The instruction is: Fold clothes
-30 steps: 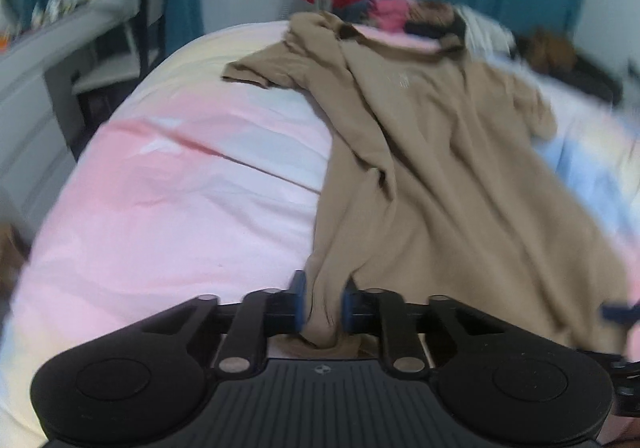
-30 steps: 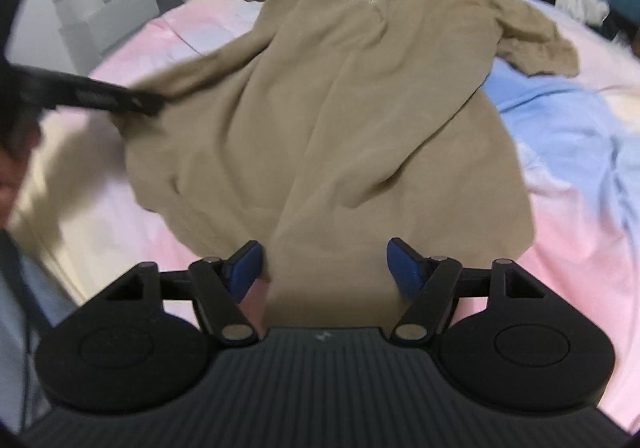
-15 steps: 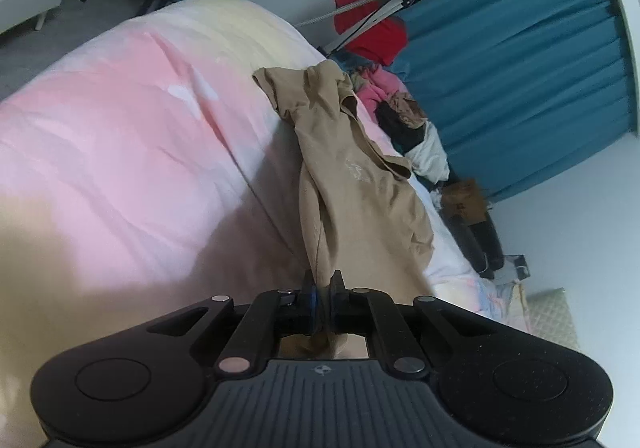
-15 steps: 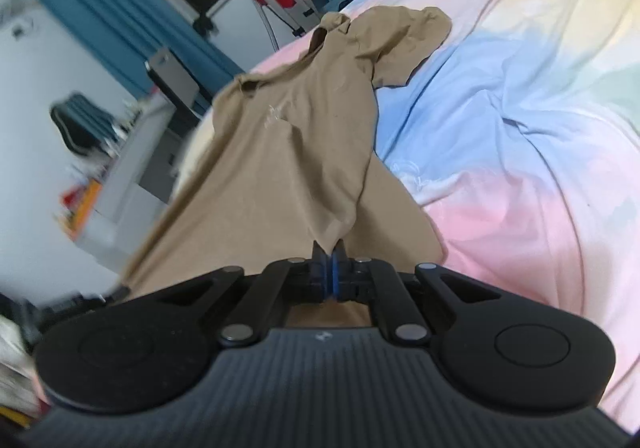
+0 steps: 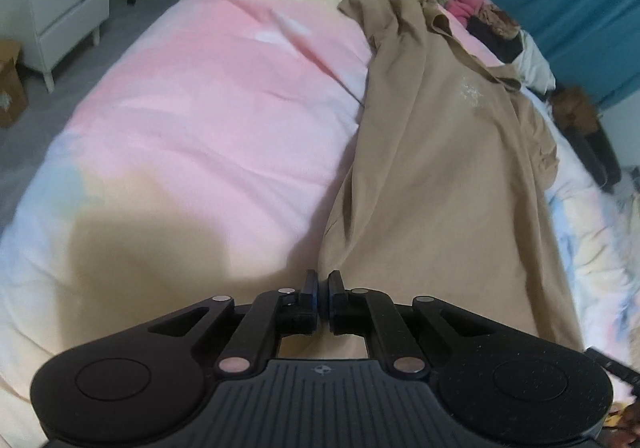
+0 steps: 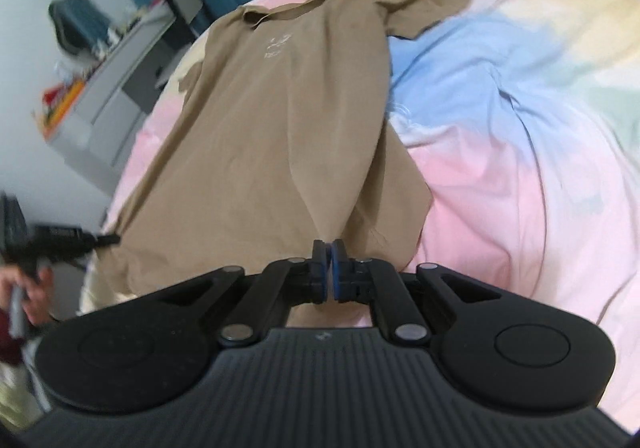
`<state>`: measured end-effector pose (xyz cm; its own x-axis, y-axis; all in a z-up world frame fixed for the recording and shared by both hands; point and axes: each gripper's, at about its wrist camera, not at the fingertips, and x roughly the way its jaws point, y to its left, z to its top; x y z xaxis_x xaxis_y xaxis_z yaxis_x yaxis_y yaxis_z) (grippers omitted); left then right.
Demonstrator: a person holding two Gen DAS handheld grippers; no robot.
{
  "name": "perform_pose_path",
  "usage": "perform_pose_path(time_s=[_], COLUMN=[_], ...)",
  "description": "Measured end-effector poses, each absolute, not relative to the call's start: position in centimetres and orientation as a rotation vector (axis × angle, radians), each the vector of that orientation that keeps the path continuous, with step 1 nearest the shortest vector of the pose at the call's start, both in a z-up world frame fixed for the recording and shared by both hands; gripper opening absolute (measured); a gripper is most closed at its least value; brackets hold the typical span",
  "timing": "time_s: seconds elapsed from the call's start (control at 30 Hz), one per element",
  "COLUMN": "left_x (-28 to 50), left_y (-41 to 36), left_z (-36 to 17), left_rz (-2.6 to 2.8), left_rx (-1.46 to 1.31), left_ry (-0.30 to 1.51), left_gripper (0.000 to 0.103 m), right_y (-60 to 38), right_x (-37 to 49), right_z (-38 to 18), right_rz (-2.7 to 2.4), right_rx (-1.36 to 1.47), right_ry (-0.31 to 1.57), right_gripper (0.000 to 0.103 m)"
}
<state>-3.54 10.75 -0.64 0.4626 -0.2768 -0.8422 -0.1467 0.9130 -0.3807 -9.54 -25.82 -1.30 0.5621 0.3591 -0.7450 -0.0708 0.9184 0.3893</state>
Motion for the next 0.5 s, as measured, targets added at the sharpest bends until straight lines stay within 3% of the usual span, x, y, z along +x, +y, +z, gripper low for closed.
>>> perform_pose_path(time_s=[0.03, 0.1, 0.23, 0.3, 0.37, 0.4, 0.43, 0.5], left_x=[-3.9, -4.4, -4.6, -4.9, -4.9, -4.5, -4.0, -2.9], left_y=[10.7, 10.4, 8.7, 7.6, 6.5, 6.2, 5.9, 5.5], left_z=[-0.3, 0.6, 2.6, 3.6, 4.3, 4.5, 4.6, 4.7], left_rz=[-0.079, -0.063, -0.041, -0.032, -0.039, -0.049, -0.059, -0.076], left_rx=[-0.402, -0.329, -0.207, -0.176, -0.178, -0.194, -0.211, -0.252], left_ry=[1.083, 1.049, 0.957, 0.91, 0.86, 0.848, 0.835, 0.818], left_gripper=[0.013, 0.035, 0.061, 0.083, 0.088, 0.089, 0.09, 0.091], right_y=[-25.6, -26.0, -26.5, -26.3, -25.8, -25.4, -24.9, -24.0], right_x=[-9.6, -9.7, -9.9, -9.5, -8.8, -8.4, -8.0, -7.1], right_z=[-1.2, -1.0, -0.3, 0.0, 0.2, 0.4, 0.6, 1.1], right_rz=[0.253, 0.222, 0.16, 0.127, 0.091, 0.081, 0.084, 0.092], right_rx=[0.315, 0.302, 0.306, 0.296, 0.279, 0.276, 0.28, 0.287], right_ry=[0.933, 0.899, 0.815, 0.781, 0.749, 0.731, 0.707, 0.655], right_gripper=[0.007, 0.008, 0.008, 0.009, 0.015, 0.037, 0.072, 0.103])
